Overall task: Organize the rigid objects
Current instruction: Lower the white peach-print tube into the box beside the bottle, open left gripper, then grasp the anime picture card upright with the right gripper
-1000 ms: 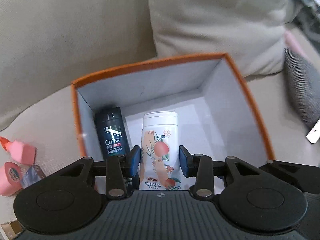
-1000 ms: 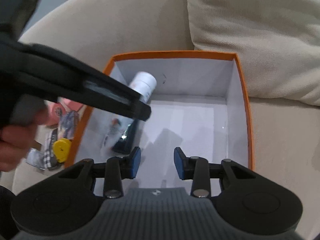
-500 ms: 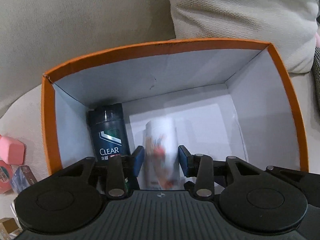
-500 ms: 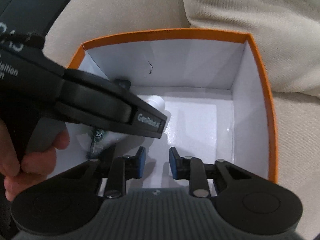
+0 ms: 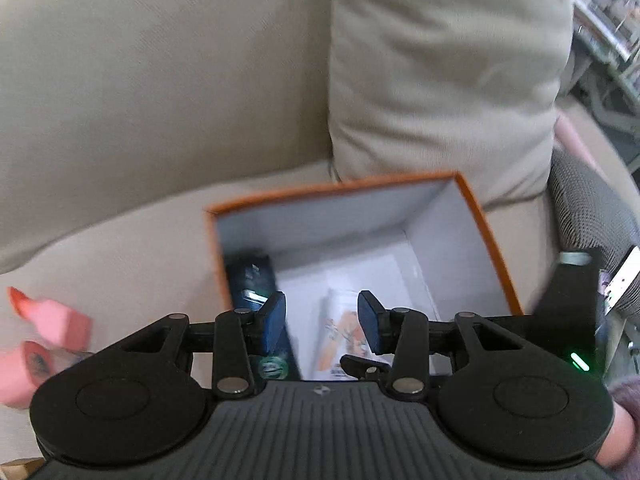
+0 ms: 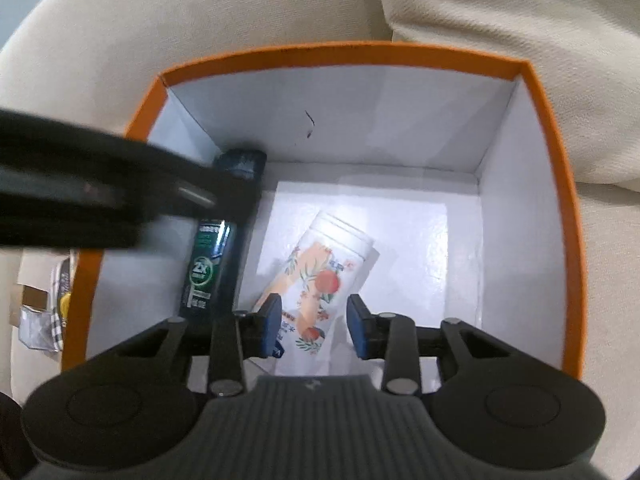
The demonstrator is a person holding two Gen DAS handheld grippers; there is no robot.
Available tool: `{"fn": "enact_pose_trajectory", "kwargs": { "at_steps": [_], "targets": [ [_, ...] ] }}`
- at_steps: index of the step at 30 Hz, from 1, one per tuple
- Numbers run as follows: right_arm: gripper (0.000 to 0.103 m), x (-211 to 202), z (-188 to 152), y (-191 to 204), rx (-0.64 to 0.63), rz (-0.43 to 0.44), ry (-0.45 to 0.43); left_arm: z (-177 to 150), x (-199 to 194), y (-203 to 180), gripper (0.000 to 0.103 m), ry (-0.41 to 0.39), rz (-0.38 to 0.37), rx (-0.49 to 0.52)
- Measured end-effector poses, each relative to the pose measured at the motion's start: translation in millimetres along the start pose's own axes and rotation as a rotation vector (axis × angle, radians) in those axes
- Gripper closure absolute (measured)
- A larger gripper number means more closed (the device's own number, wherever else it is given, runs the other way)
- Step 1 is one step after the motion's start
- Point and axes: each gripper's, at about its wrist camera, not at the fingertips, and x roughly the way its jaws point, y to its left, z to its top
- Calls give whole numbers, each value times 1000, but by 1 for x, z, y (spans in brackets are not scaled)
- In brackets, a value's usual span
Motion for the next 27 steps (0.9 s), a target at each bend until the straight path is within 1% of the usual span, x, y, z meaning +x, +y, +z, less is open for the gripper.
{"fn": "enact_pose_trajectory", "kwargs": {
  "at_steps": [2, 3, 4, 9, 10, 15, 20, 22, 27],
  "targets": [
    [66, 10, 5, 1, 13, 4, 32, -3, -12, 10, 54, -30, 3, -17],
    [68, 13, 7, 2, 13, 1, 42, -7, -20, 18, 54, -45, 8, -24],
    [72, 17, 9, 3, 5, -8, 49, -11, -25, 24, 54, -55, 12, -32],
    [72, 24, 17, 12, -54, -26, 43, -29, -36, 58, 53, -84, 55, -104],
    [72, 25, 20, 16, -81, -27, 38, -34, -39, 65, 54, -86, 60, -122],
    [74, 26, 28, 25, -176, -19, 16, -62, -42, 97, 53, -77, 98, -193],
    [77, 28, 38, 37, -279, -34, 5, -90, -43, 122, 54, -40, 134, -225],
    [78, 27, 40, 40, -289, -52, -3, -100, -45, 129, 54, -34, 163, -231],
    [78, 28, 38, 47, -299, -78, -14, -120, -59, 144, 54, -33, 195, -245]
  ]
}}
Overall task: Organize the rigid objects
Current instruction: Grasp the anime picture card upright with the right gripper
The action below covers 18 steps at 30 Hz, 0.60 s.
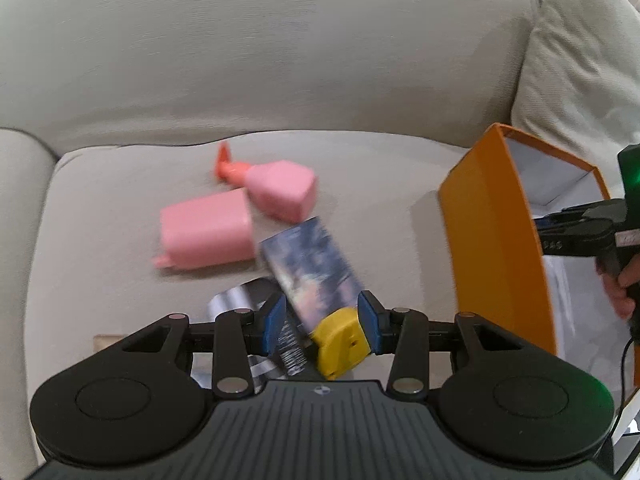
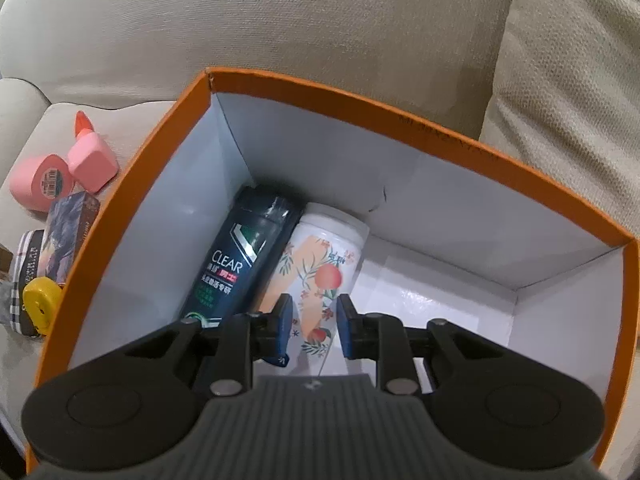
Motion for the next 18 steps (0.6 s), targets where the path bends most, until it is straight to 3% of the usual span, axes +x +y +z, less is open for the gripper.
{"fn": "enact_pose_trajectory", "kwargs": {
  "at_steps": [4, 10, 14, 18],
  "targets": [
    [77, -12, 0, 9, 6, -20, -15, -14, -15, 18, 54, -14, 13, -12],
    [77, -77, -13, 32, 34, -23, -158, -38, -36, 42, 54, -37, 10, -57],
    [77, -123, -22, 63, 51, 38, -264, -49, -44, 60, 54, -44, -11, -127],
    [75, -132, -24, 102, 49, 121, -288, -49, -35, 63, 54, -3, -37, -143]
  ]
}}
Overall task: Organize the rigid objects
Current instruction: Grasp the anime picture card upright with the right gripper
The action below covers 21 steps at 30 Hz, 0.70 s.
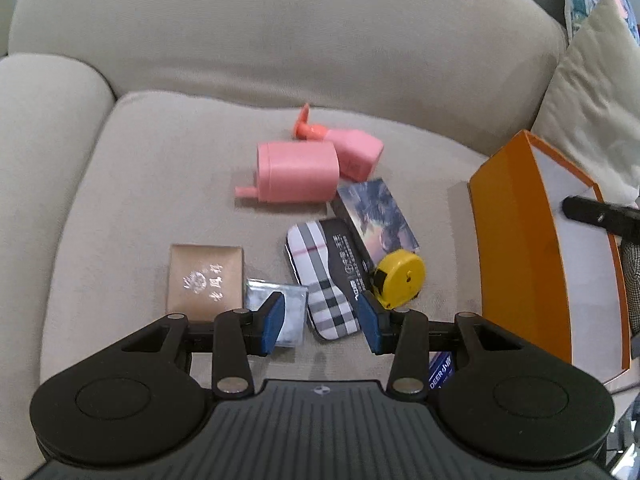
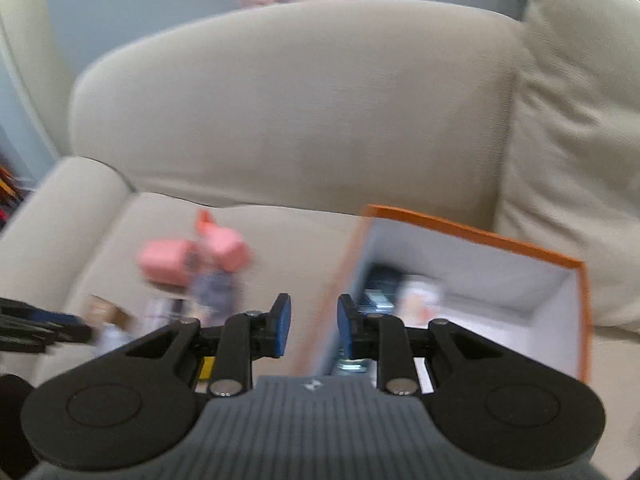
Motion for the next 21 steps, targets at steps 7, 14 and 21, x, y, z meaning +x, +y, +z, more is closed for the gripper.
{"fn": "enact_pose_trajectory", "kwargs": {
  "at_steps": [7, 14, 21],
  "targets": [
    [63, 65, -11, 68, -38, 63, 119, 23, 28, -7, 46, 41, 11, 18],
    [50, 128, -3, 93, -117, 4, 218, 35, 55, 8, 46, 78, 15, -42],
    [50, 163, -3, 90, -139, -24, 295, 39, 66, 17, 46, 87, 0, -89]
  ]
}}
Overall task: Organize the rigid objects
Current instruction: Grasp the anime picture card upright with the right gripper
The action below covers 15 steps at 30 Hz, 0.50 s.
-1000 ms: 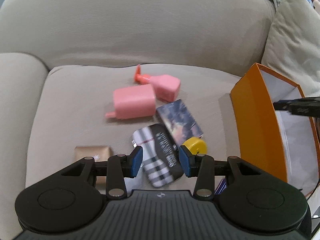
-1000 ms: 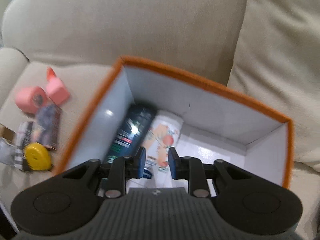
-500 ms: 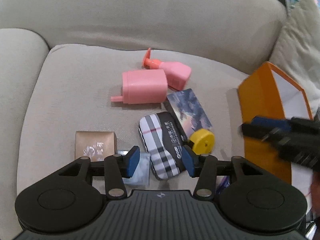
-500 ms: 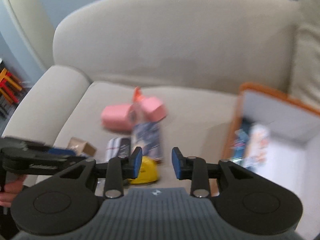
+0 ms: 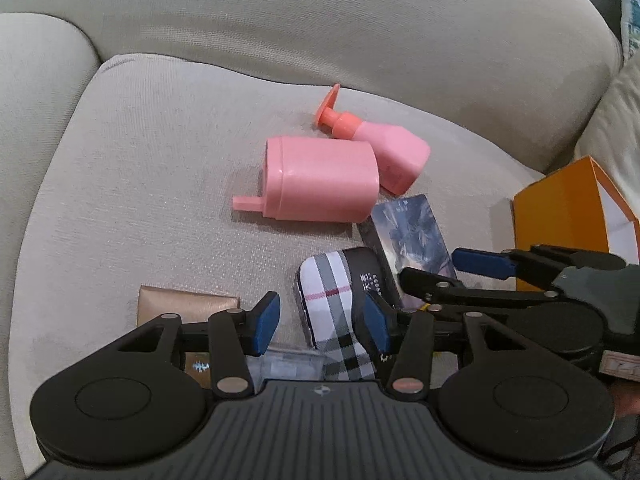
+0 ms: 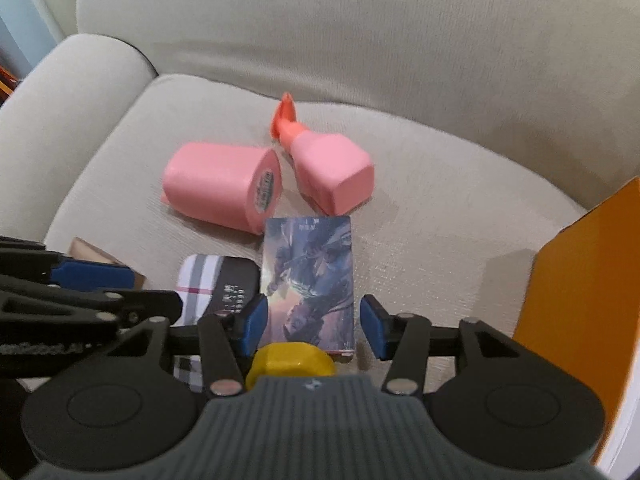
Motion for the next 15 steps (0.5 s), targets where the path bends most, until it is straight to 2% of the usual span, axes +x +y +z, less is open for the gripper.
{"fn": "enact_pose_trajectory", "kwargs": {
  "at_steps": [5, 7, 9, 12, 15],
  "targets": [
    [43, 11, 8, -3, 35, 24, -4, 3, 0, 5, 46, -8, 4, -29],
    [43, 15, 6, 0, 35, 28, 27, 3, -1, 7, 46, -19, 1, -27],
    [44, 15, 2, 4, 10, 15, 12, 2, -1, 6, 46, -15, 2, -22],
    [45, 14, -1, -6, 67, 37, 9, 0, 3, 2, 45, 5, -2, -11],
    [45, 12, 0, -18, 79, -48, -2, -2, 9, -9, 32, 30, 15, 27]
  ]
}}
